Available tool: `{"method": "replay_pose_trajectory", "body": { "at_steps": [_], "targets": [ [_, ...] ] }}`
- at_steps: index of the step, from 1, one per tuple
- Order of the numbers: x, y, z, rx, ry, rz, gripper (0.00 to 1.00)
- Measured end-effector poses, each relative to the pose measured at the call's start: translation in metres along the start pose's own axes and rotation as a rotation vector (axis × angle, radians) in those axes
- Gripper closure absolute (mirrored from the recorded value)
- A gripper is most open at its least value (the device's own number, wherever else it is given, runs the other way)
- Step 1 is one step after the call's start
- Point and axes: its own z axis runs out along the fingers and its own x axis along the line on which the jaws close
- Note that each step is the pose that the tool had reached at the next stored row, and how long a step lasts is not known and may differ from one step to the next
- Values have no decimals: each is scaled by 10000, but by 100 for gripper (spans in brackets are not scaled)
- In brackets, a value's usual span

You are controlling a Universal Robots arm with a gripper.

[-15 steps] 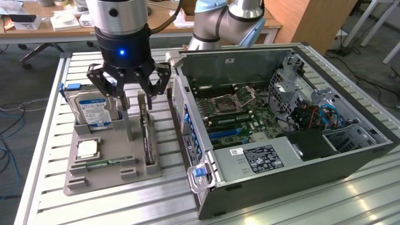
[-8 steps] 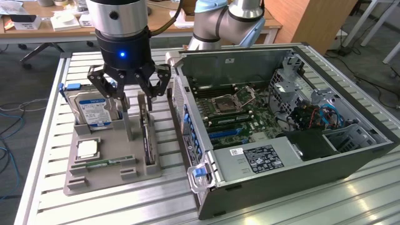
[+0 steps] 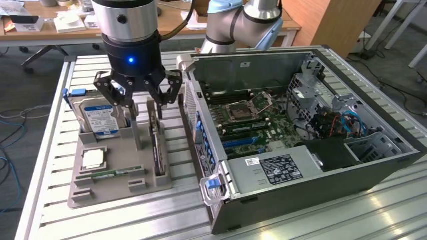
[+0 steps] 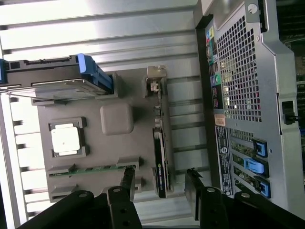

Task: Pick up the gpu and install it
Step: 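Pick up the gpu and move the gpu toward the slot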

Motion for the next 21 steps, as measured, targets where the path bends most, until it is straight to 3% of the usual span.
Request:
{"method": "replay_pose_trajectory", "body": {
  "at_steps": [21],
  "targets": [
    [-3,0,17,0,0,0,45]
  ]
}}
